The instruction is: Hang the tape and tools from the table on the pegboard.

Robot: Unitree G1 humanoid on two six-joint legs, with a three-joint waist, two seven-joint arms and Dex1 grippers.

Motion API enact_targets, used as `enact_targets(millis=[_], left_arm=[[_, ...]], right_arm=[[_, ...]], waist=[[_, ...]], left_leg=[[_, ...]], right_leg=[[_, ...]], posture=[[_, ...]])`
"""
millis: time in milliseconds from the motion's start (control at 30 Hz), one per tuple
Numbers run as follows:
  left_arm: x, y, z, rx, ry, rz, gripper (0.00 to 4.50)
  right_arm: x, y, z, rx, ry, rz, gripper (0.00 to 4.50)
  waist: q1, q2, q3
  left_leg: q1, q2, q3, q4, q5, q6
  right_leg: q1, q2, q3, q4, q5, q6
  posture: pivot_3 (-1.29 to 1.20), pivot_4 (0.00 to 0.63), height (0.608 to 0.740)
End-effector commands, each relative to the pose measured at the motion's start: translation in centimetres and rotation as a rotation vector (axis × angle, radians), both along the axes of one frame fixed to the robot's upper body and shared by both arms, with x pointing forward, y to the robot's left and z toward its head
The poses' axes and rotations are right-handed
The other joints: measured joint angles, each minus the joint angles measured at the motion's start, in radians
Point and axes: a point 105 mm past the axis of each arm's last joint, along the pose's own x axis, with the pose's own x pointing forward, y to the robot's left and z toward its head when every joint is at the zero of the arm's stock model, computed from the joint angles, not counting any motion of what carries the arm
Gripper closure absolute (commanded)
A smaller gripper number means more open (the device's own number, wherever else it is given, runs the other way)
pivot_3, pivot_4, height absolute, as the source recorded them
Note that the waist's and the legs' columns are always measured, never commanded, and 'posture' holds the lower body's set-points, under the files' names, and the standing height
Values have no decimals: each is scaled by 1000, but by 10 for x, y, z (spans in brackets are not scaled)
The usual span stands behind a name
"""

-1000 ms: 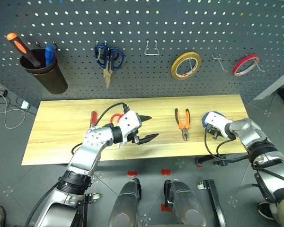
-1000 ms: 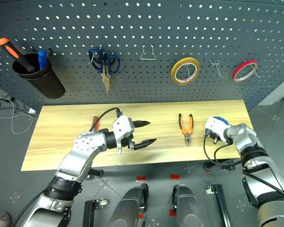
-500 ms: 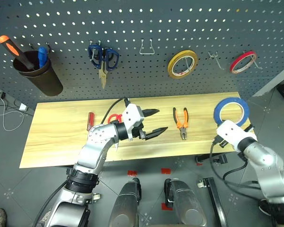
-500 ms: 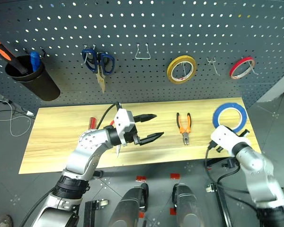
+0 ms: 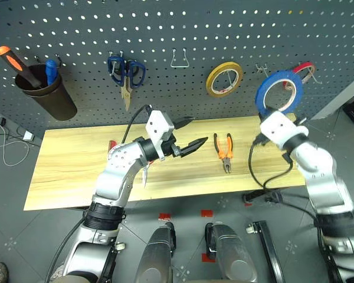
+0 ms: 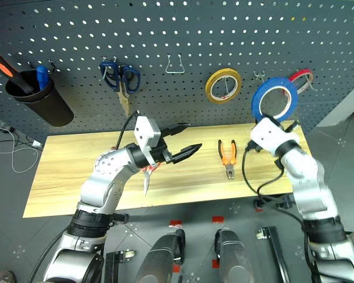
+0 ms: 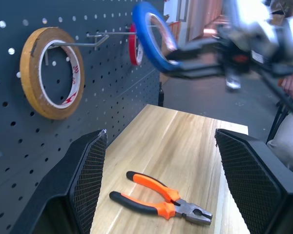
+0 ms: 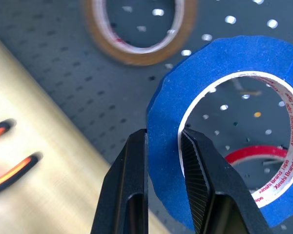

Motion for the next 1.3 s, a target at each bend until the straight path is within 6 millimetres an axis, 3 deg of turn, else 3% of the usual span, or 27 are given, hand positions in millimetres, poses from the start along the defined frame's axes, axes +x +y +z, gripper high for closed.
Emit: enact_targets(millis=[33,267,367,467,667,800,933,1300], left_arm=[[-3,-2,12,-19,-58,-1,772],[-3,-5,25,-72,-93,7,772],[-5,-6,38,-136,-113,11,772],[-5,4,28,-113,-107,52,772],[-3,57,-32,167,-30,163,772],[-5,90,-56,352,-16,165,772],[-4,113,-62,445,-1,168,772],[-10,107,-58,459,-12,131,772]], right_arm=[[3,7,15,16,-52,62,3828],[5,14,13,98,-33,101,3828],[0,13,2,126,-7,81,2956],[-11,7,-16,184,56,22,1979],[-43,18,-76,448,357,-82,37],[-47,30,-98,597,523,-152,37],[-28,36,-119,660,651,-372,37],[27,72,-134,712,831,-392,37]], waist=[[0,0,0],[2,0,0],[4,0,0],[4,0,0],[-5,0,0],[0,1,0],[4,0,-1],[2,0,-1]], left_leg=[[0,0,0,0,0,0],[0,0,1,1,0,0],[0,0,0,1,0,0],[0,0,0,0,0,0],[2,1,1,-1,0,0],[3,2,0,-2,-2,3],[3,1,1,-1,-1,3],[-9,1,4,-2,2,-1]], right_leg=[[0,0,0,0,0,0],[0,0,0,0,0,0],[0,0,0,1,0,0],[0,0,0,0,0,0],[0,1,2,1,0,-1],[-2,1,3,3,0,-4],[-3,0,4,2,2,-6],[-15,1,4,3,3,-7]], posture=[[-104,306,740],[-101,304,740],[-101,306,740],[-100,308,740],[-97,318,740],[-91,323,740],[-75,328,740],[-44,341,740]])
